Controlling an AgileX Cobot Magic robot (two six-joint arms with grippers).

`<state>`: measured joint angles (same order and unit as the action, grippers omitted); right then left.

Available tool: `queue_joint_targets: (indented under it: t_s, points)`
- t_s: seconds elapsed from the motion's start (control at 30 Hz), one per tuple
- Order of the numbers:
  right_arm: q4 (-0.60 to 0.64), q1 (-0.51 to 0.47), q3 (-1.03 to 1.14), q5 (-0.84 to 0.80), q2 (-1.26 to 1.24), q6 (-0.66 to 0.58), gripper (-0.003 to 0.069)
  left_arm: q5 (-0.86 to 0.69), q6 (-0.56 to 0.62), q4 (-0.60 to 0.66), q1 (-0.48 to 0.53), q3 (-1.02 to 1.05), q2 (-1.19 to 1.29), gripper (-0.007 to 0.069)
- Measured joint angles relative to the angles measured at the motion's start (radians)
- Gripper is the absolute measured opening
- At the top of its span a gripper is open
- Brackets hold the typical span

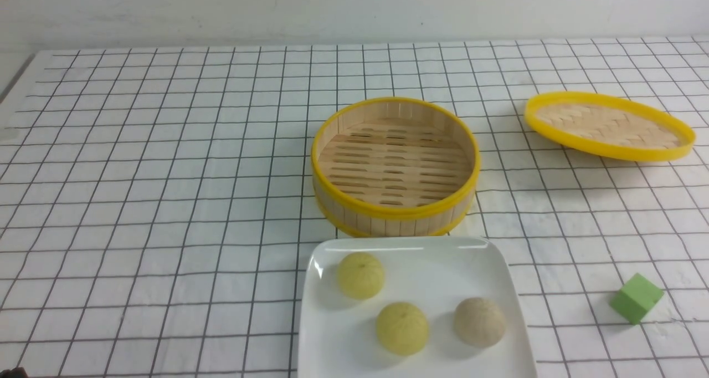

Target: Put the steamed buns into the plate on the white-black tablecloth.

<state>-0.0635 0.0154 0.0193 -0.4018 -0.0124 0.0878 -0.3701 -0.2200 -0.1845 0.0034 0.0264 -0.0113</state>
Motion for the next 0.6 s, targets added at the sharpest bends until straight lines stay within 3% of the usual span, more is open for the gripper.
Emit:
queue_joint_targets:
  t_s: [0.6]
  points:
    - [-0.001, 0.0, 0.0, 0.0, 0.0, 0.0, 0.0239, -0.001, 0.0, -0.009, 0.0, 0.0, 0.0, 0.0074]
